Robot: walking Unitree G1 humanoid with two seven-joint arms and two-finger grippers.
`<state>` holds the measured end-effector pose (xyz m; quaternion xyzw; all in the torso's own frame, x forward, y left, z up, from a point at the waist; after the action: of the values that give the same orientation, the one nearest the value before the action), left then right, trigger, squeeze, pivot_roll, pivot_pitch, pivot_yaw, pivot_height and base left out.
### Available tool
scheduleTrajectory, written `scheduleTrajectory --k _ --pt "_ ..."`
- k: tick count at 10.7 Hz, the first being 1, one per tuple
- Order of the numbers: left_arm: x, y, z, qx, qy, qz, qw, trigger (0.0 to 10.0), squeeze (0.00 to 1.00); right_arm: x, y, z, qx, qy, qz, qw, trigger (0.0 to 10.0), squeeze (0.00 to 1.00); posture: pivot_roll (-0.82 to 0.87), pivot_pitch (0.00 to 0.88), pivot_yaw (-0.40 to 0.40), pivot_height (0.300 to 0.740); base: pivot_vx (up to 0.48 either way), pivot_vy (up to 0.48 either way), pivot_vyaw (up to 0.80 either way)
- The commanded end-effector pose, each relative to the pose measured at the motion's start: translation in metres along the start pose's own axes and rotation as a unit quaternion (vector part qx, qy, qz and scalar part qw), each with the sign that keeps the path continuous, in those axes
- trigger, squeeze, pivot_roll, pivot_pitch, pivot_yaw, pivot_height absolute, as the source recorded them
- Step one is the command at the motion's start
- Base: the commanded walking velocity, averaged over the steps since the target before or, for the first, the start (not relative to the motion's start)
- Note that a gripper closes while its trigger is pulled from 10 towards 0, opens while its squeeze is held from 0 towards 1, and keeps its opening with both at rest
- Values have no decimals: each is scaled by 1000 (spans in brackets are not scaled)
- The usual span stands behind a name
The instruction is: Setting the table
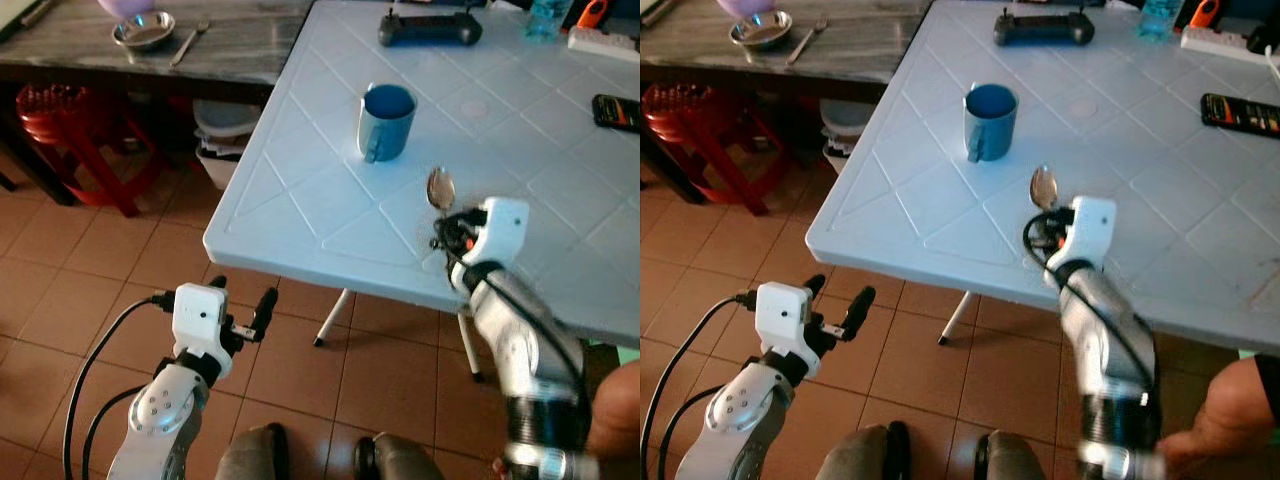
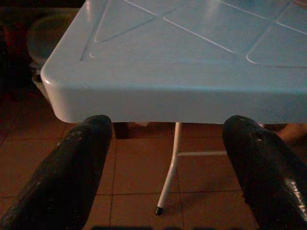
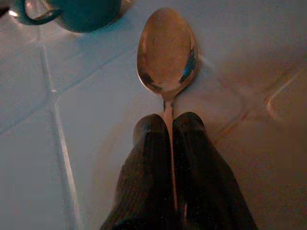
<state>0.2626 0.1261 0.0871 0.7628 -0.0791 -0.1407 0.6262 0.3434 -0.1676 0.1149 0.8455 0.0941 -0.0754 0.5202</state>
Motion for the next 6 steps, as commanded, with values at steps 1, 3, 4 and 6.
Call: scheduleTrajectory --k 1,3,4,6 --pt "-1 -4 -8 -3 20 -6 1000 10000 0 -5 -29 5 28 -17 -44 999 0 0 -9 147 69 740 0 0 0" --pt "4 -7 -16 18 50 -16 998 10000 0 -13 -7 -21 15 28 15 999 0 0 -21 117 61 740 0 240 0" --pt "9 -8 -28 28 85 -19 996 10000 0 -19 8 -33 21 50 56 997 0 0 -33 112 50 740 0 480 0" --pt "12 -6 -31 30 95 -13 995 10000 0 -20 20 -37 23 56 87 994 0 0 -39 106 49 740 0 480 0"
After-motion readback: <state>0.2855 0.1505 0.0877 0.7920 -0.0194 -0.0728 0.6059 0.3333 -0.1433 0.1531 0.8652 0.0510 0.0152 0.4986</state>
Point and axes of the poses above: a point about 5 cm out from each wrist's last joint towards the gripper, its own x axis pointing out of the wrist towards the gripper, its own y axis along the axis of the wrist's last joint, z = x × y, the point moved 5 cm from there along x, pointing out of the wrist towards the gripper, and after that the axes turned 13 degrees about x, right-handed, at the moved point
